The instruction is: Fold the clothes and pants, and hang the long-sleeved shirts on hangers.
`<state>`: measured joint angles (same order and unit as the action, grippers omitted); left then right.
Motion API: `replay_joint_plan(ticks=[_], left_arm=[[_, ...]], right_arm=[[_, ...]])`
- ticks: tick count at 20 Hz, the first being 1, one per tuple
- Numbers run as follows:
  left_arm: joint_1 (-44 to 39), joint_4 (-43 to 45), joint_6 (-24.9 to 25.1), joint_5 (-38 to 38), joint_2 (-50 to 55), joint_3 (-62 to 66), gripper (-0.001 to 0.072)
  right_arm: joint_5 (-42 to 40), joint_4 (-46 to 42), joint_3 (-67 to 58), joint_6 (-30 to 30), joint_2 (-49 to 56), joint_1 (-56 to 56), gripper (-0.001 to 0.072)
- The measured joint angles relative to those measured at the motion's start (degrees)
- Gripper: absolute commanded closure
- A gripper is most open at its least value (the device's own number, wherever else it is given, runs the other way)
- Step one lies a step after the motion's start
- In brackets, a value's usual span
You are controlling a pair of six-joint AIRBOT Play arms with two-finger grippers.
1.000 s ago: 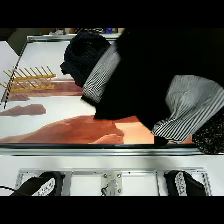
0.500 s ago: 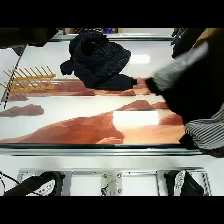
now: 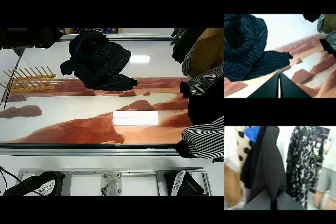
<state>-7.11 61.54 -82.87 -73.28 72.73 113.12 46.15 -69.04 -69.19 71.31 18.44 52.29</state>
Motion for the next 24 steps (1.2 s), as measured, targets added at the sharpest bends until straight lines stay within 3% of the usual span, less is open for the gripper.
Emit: replay_joint_plan(ticks=[6, 10, 19, 24], left_arm=[[0.0, 0.0, 0.0, 0.4, 0.0, 0.0, 0.0691], [0.0, 0.0, 0.0, 0.8, 0.0, 0.0, 0.0691], [0.0, 0.0, 0.0, 1.1, 0.0, 0.0, 0.0691], [0.0, 0.0, 0.0, 1.1, 0.0, 0.0, 0.0691]], right_arm=[[3.9, 11.9, 0.0, 0.8, -2.7, 0.0, 0.0699], [5.6, 14.1, 0.0, -1.5, -4.3, 0.0, 0.0699], [4.4, 3.4, 0.0, -3.3, -6.3, 0.1, 0.0699], [-1.1, -5.6, 0.0, -0.1, -3.5, 0.1, 0.0699]])
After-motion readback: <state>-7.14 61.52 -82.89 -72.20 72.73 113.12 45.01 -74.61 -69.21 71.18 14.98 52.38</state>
